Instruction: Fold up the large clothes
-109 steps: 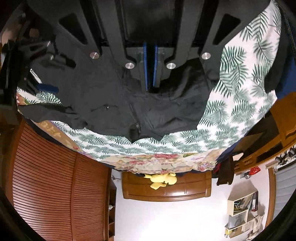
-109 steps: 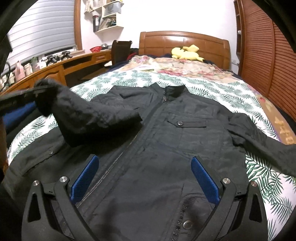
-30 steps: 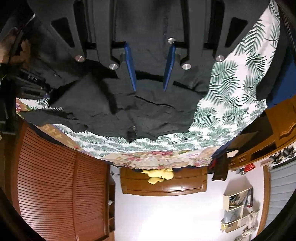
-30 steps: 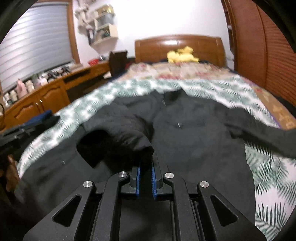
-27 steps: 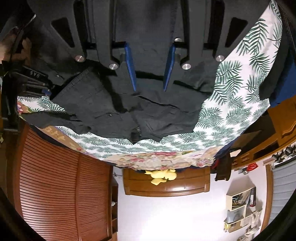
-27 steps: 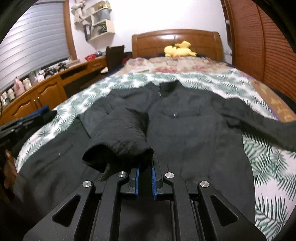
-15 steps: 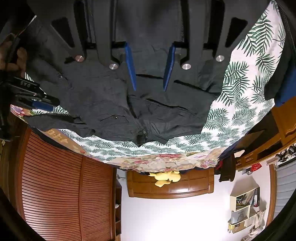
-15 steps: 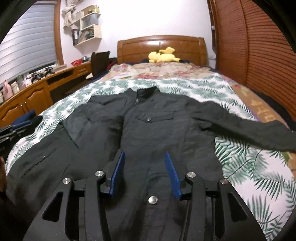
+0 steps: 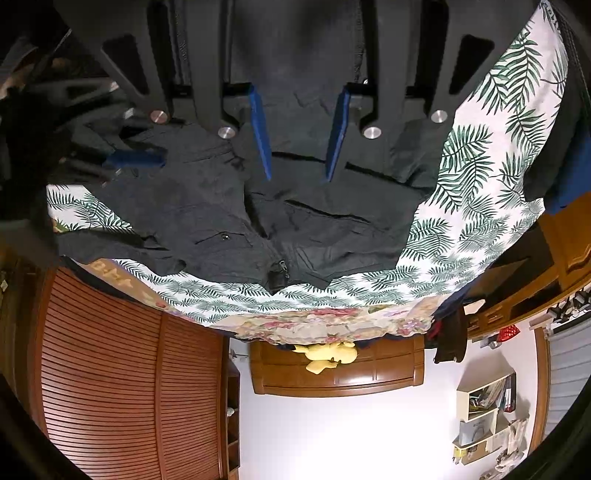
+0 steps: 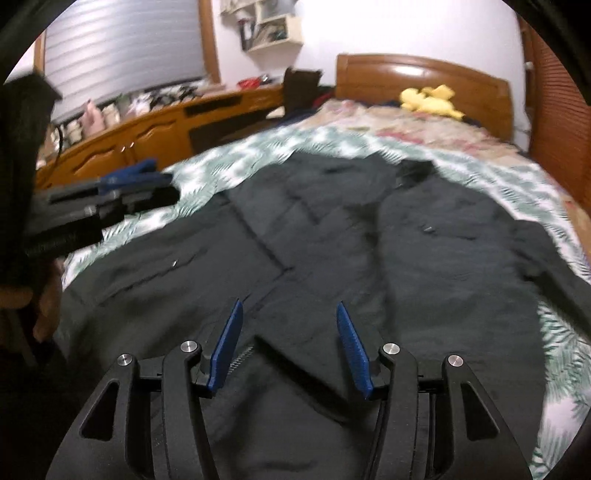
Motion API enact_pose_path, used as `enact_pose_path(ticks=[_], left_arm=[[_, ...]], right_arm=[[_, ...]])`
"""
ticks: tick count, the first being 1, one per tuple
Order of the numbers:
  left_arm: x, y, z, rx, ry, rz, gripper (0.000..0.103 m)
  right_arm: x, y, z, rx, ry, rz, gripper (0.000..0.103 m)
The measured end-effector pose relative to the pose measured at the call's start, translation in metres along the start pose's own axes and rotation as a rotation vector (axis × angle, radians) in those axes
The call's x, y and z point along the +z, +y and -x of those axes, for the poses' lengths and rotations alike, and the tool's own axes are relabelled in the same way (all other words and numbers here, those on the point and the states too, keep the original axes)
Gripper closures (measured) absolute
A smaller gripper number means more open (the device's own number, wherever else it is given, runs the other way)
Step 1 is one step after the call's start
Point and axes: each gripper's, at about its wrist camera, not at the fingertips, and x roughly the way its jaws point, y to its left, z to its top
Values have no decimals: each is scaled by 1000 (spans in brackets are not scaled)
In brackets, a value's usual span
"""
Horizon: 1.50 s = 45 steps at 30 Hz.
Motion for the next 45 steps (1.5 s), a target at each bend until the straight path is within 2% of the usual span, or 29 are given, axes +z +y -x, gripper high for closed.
enact_pose_path(ticks=[3,7,11,12,13,14,16,18,22,27,32,33,35,36,38,40,45], left_arm=[[0,1,2,3,-4,1,75],[0,4,3,5,-4,6,75],[0,5,3,6,-7,1,75],[0,5,4,9,-9,-2,75],[0,6,4,12,-9,-3,75],[0,7,4,12,-8,2,75],[0,8,5,5,-10,10,75],[0,8,5,8,-12,1,75],[0,6,6,12,-13,-11,75],[1,2,6,-4,-19,-11,75],[-1,-2,4,-12,-13,-17,75],[-1,-3,4,-13,-11,-19,75],[-1,-5,3,-16,-12,-21,75],[-1,-6,3,-20,-12,-20,75],[0,-9,3,-33,-13,-21,75],[2,-12,4,-41,-16,-21,75],[6,-18,2,-54,-20,-27,75]], right_arm=[[-4,5,-18,16,48,21,49],[-11,4,-41,-8,128,32,49],[-14,3,-41,-9,135,29,50],[-14,1,-40,-20,135,34,53],[-15,2,-40,-32,137,38,64],[-14,2,-40,-26,138,40,66],[-14,4,-37,-3,124,47,86],[-12,5,-30,-21,100,46,99],[-6,-10,-2,-30,9,-8,101],[3,-41,37,-122,-97,-88,101],[0,-79,65,-360,-152,-148,101],[-2,-86,67,-374,-155,-165,101],[-4,-100,70,-391,-151,-212,100],[-5,-103,70,-398,-154,-221,96],[-6,-105,68,-398,-154,-217,83],[-9,-103,64,-382,-154,-205,64],[-15,-101,40,-285,-82,-187,63]])
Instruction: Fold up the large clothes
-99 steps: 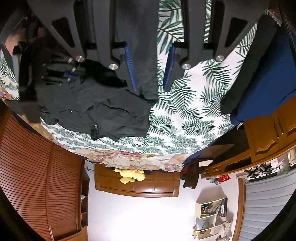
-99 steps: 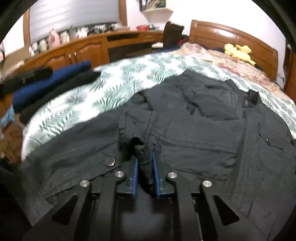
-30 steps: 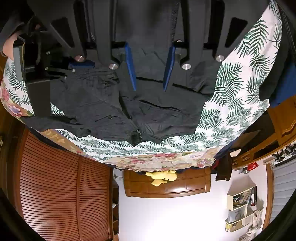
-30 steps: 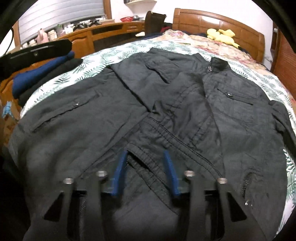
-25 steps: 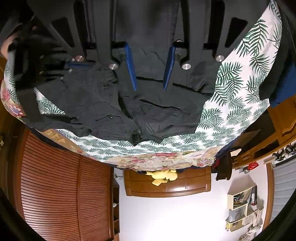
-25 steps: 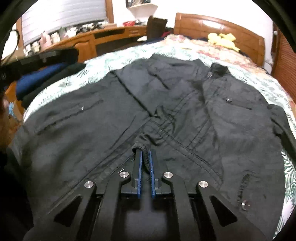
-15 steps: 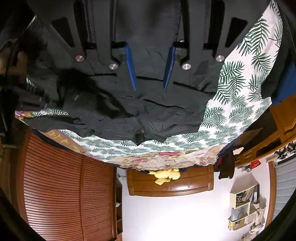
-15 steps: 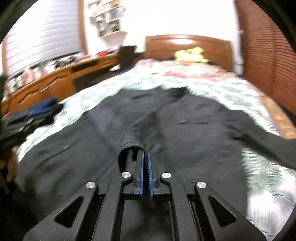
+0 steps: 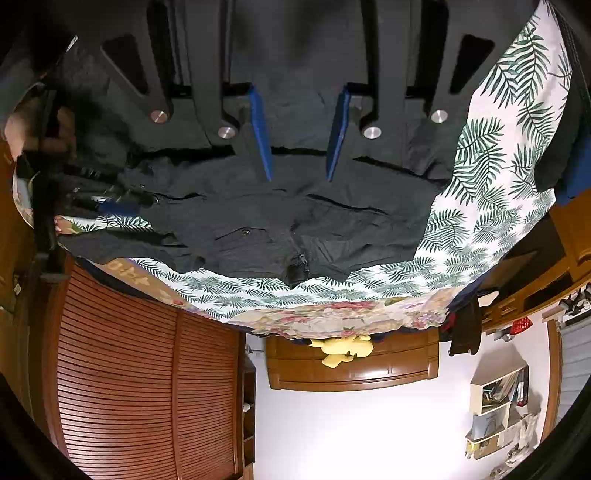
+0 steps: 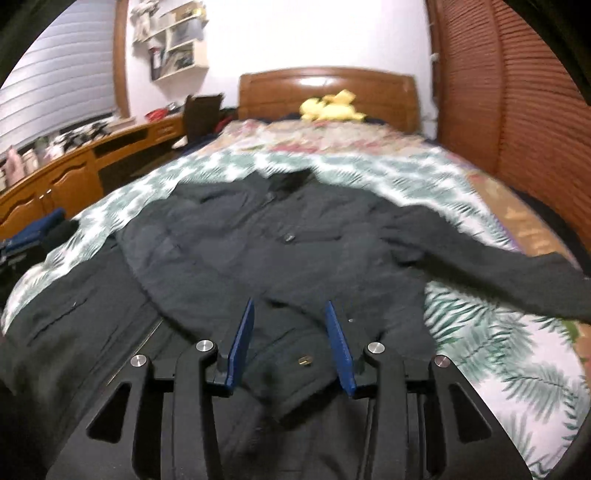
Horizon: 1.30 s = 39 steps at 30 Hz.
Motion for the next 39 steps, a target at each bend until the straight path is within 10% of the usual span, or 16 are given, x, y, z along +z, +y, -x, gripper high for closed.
enact_pose_path(ticks=[13,39], left_arm=[[23,1,-34,14,-24,-3,75],[-14,-17,-113,-41,81,-72,75]], right_arm=[[-19,-5,-43,47,180,-23,62],[-20,7,-57,47,238,47,43]])
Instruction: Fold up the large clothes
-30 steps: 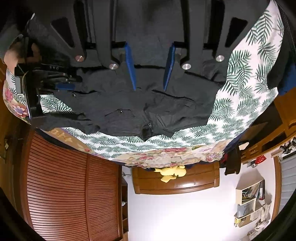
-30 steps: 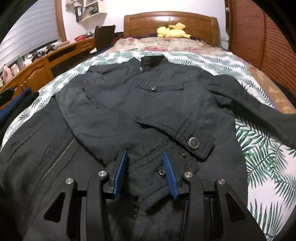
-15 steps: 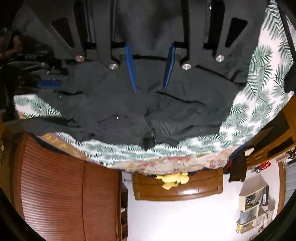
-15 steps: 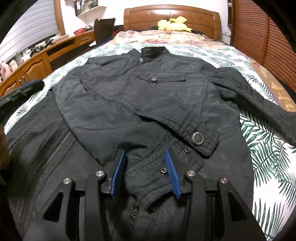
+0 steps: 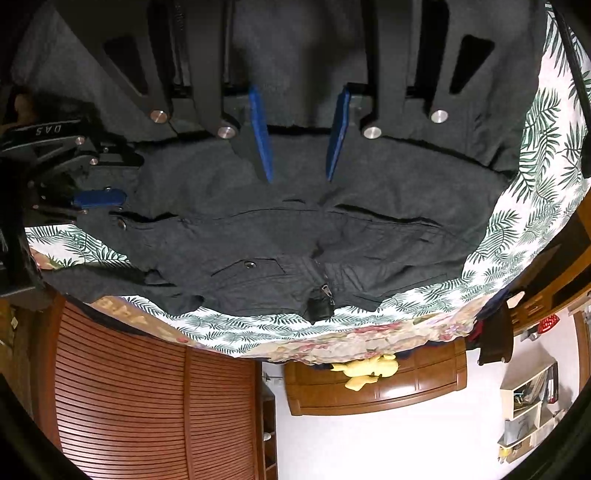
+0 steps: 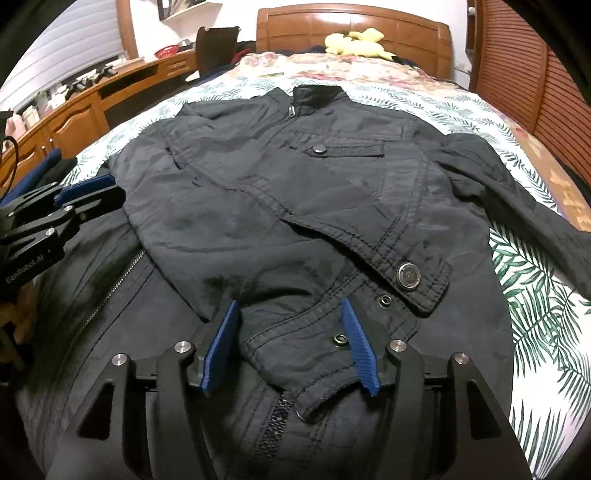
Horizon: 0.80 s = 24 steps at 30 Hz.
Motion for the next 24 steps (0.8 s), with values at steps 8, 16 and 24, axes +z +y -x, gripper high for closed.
enact_pose_path(ticks=[8,16,24], left_arm=[[0,2,1,-15,0,10,75],[1,1,2,-42,-5,0,75],[0,-3,4,-50,-2,-21,75]], right_arm=[[0,2,0,-14,-5,10,42],[-7,-33,66,-74,-152,-29,42],[-2,-134,92,-261,-107,-145,42]])
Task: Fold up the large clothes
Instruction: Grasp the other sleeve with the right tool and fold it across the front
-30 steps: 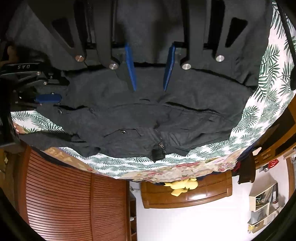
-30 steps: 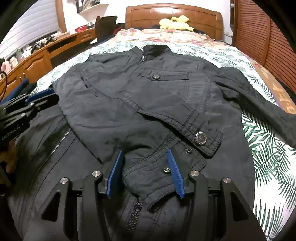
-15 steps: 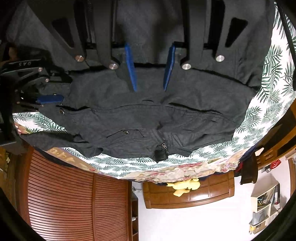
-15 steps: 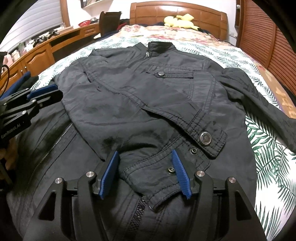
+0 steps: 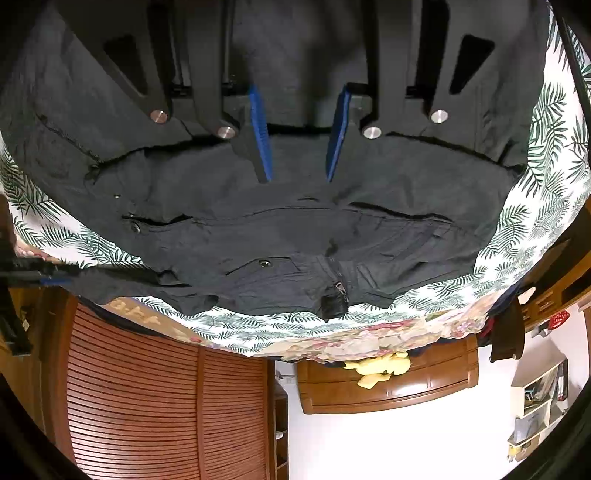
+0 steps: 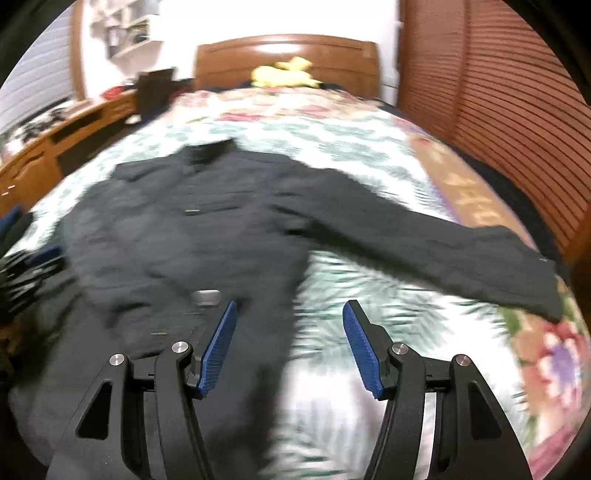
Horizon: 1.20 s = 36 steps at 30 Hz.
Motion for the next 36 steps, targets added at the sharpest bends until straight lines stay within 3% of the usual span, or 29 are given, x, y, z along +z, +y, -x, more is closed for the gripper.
enact_pose_path(ticks=[9,14,16,27,31,32,35,36], left_arm=[[1,-2,-3,-8,18,-8,75],[1,-3,-6,-9,24,-11,75],[0,-3,-6,-10,27,-13,75],[0,-3,-8,-14,32,-11,75],[1,-3,-8,-15,32,-11,75],[1,-3,-8,-15,32,-11,75],[1,-3,-8,-15,31,-11,75],[1,-3,-7,-16,29,-11,75]], right_arm=[[12,-144,-16,-260,46,-173,42],[5,-206,-17,-345,85,-295,42],[0,-229,-17,-342,99,-366,42],[-11,-271,-15,-420,144,-480,42],[-13,-270,-24,-388,156,-499,42],[-11,-265,-27,-377,164,-480,43],[1,-239,-40,-358,198,-363,80],[6,-229,-39,-368,190,-317,86]])
